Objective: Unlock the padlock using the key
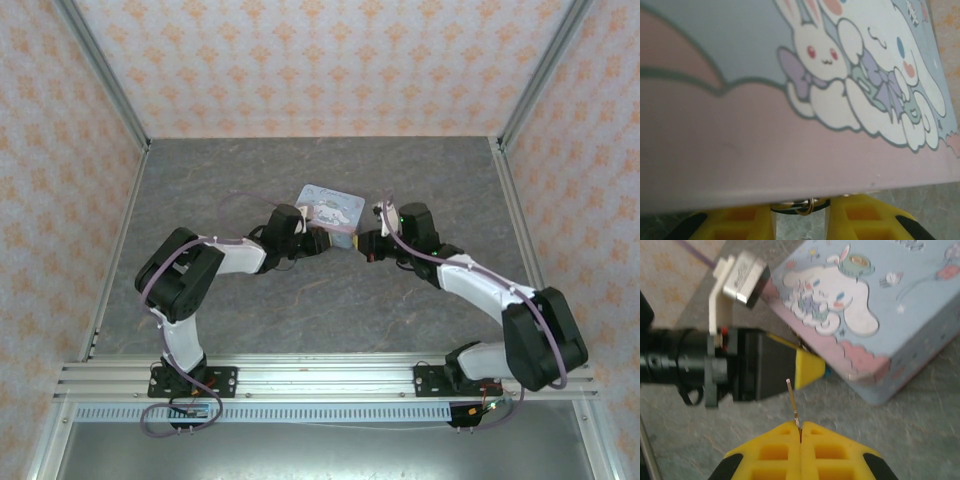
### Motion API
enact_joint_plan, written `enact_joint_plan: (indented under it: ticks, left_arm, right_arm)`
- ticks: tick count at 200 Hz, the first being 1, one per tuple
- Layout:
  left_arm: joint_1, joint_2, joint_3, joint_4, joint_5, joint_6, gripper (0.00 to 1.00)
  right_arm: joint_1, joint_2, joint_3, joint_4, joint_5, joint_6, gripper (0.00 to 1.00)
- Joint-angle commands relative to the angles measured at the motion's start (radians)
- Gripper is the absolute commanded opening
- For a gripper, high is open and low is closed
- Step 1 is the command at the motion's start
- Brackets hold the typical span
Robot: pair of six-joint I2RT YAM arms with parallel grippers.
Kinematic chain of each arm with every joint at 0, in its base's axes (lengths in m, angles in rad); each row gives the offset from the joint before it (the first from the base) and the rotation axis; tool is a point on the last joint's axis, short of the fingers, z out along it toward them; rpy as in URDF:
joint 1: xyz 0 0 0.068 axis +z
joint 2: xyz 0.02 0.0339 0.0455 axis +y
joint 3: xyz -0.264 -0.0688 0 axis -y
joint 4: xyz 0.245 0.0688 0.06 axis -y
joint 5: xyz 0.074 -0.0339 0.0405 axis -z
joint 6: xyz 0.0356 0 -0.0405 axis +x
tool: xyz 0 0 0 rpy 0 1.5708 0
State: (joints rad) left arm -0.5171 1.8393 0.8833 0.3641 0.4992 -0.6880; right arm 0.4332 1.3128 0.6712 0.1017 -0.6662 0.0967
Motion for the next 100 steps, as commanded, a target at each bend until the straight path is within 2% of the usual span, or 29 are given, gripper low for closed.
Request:
enact_joint_plan:
  ticks: [1, 37, 100]
  left_arm:
    - [-0.004, -0.055, 0.05, -0.074, 0.048, -0.077, 0.2]
    - [-0.003, -0.066, 0.082, -0.159, 0.081, -0.139, 0.19]
    - [0.003, -0.069, 0.115, -0.237, 0.138, -0.203, 0.2]
  right_arm:
    - [0.052, -0.026, -0.019, -0.086, 0.058, -0.118, 0.0]
    - [0.117, 0.059, -0.001, -0.099, 0.1, -0.166, 0.0]
    - [0.14, 0.174, 0.054, -0.119, 0.127, -0.244, 0.0]
